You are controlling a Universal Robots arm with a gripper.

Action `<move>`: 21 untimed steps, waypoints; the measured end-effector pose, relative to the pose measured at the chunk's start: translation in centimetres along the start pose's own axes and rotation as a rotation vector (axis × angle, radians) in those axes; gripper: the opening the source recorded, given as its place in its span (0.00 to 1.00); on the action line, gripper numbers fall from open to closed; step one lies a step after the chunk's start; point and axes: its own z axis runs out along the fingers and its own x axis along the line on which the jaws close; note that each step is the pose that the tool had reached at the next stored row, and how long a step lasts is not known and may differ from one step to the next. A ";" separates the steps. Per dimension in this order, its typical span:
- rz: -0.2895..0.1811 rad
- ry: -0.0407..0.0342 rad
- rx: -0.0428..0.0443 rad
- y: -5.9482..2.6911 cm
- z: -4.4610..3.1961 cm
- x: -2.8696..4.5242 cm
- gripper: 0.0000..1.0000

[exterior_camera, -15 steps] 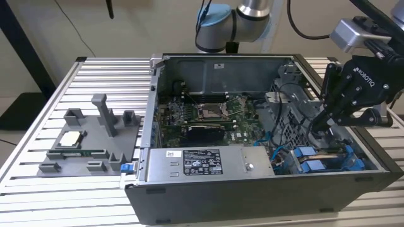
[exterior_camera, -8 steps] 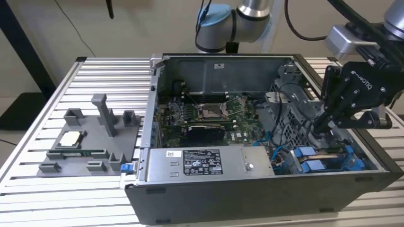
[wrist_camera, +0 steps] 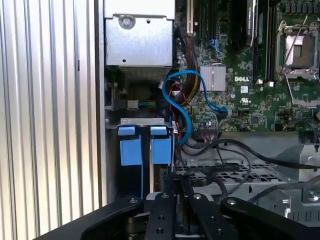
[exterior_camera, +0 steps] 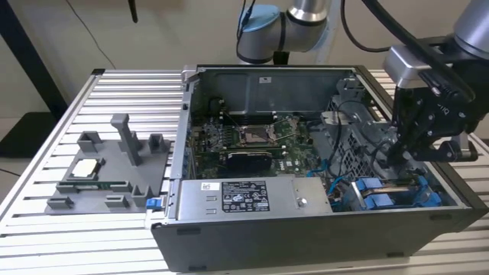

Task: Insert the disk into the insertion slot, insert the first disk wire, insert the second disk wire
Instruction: 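Insert the second disk wire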

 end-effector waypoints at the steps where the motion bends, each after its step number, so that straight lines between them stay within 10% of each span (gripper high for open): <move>1: -0.001 0.0000 0.0078 0.01 0.04 0.04 0.16; 9: -0.005 -0.0008 0.0608 0.16 0.53 0.40 0.16; 21: 0.018 0.0012 0.0587 0.02 1.38 0.47 0.16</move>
